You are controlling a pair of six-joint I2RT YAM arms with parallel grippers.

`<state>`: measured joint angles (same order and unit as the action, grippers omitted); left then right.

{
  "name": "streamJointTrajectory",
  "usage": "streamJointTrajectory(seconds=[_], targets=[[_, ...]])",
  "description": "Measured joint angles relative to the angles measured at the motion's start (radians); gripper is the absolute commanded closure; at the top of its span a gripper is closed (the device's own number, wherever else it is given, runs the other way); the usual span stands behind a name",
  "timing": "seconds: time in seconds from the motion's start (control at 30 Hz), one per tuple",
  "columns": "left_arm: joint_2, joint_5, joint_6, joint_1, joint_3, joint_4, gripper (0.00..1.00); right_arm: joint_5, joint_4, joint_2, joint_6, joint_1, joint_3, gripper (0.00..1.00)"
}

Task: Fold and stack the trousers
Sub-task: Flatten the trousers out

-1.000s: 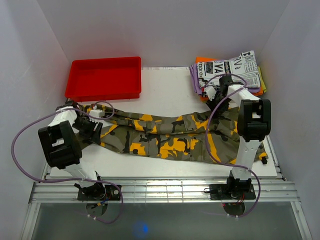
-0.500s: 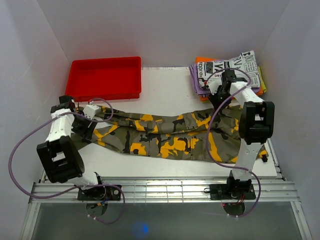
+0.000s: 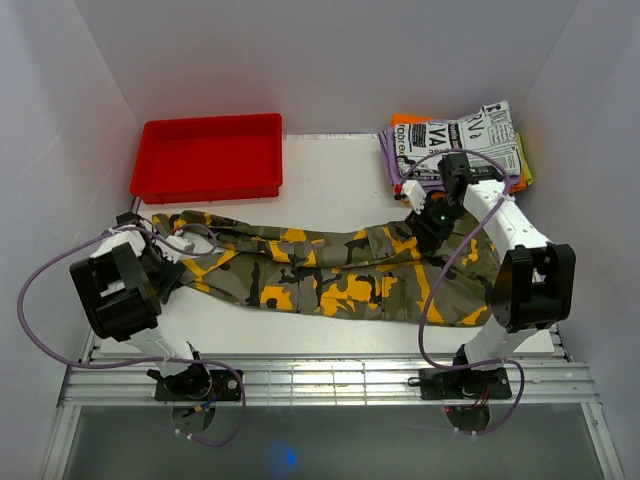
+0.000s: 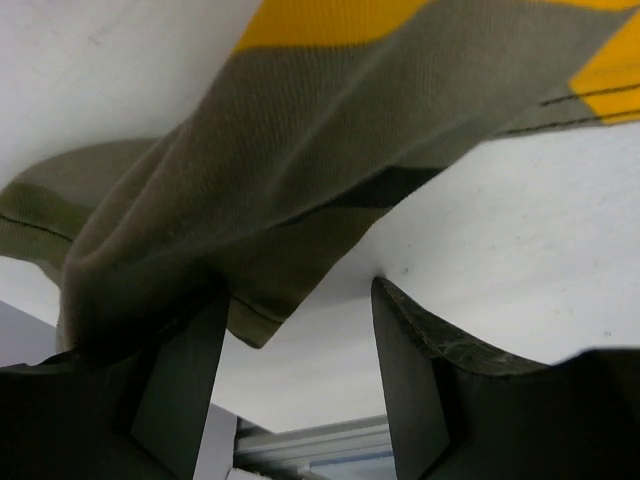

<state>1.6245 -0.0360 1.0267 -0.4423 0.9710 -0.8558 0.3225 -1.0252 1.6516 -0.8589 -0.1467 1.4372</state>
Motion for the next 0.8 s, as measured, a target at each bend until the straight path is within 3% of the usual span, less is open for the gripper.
streamJointTrajectory(seconds=[0.1, 0.17, 0.2, 0.23, 0.37, 0.53, 0.63, 0.8], targets=[[0.059, 0.018, -0.007, -0.003, 0.028, 0.005, 0.35, 0.023, -0.029, -0.002, -0.016, -0.006, -0.112, 0.54], [0.078, 0.021, -0.015, -0.003, 0.044, 0.001, 0.45, 0.025, -0.029, -0.003, -0.017, -0.006, -0.186, 0.56], [0.090, 0.027, -0.019, -0.003, 0.057, -0.003, 0.52, 0.024, -0.023, -0.003, -0.016, -0.006, -0.221, 0.57], [0.102, 0.033, -0.024, -0.003, 0.069, -0.005, 0.69, 0.021, -0.016, -0.003, -0.016, -0.006, -0.256, 0.58], [0.126, 0.046, -0.034, -0.005, 0.105, -0.023, 1.00, -0.011, 0.045, -0.004, -0.013, -0.006, -0.374, 0.61], [0.132, -0.021, -0.040, -0.008, 0.201, -0.205, 1.00, -0.085, 0.141, -0.013, -0.016, -0.006, -0.490, 0.62], [0.132, -0.067, -0.048, -0.012, 0.388, -0.358, 1.00, -0.114, 0.171, -0.053, -0.029, -0.006, -0.528, 0.63], [0.124, -0.092, -0.058, -0.015, 0.642, -0.424, 1.00, -0.169, 0.206, -0.118, -0.085, -0.008, -0.587, 0.63]])
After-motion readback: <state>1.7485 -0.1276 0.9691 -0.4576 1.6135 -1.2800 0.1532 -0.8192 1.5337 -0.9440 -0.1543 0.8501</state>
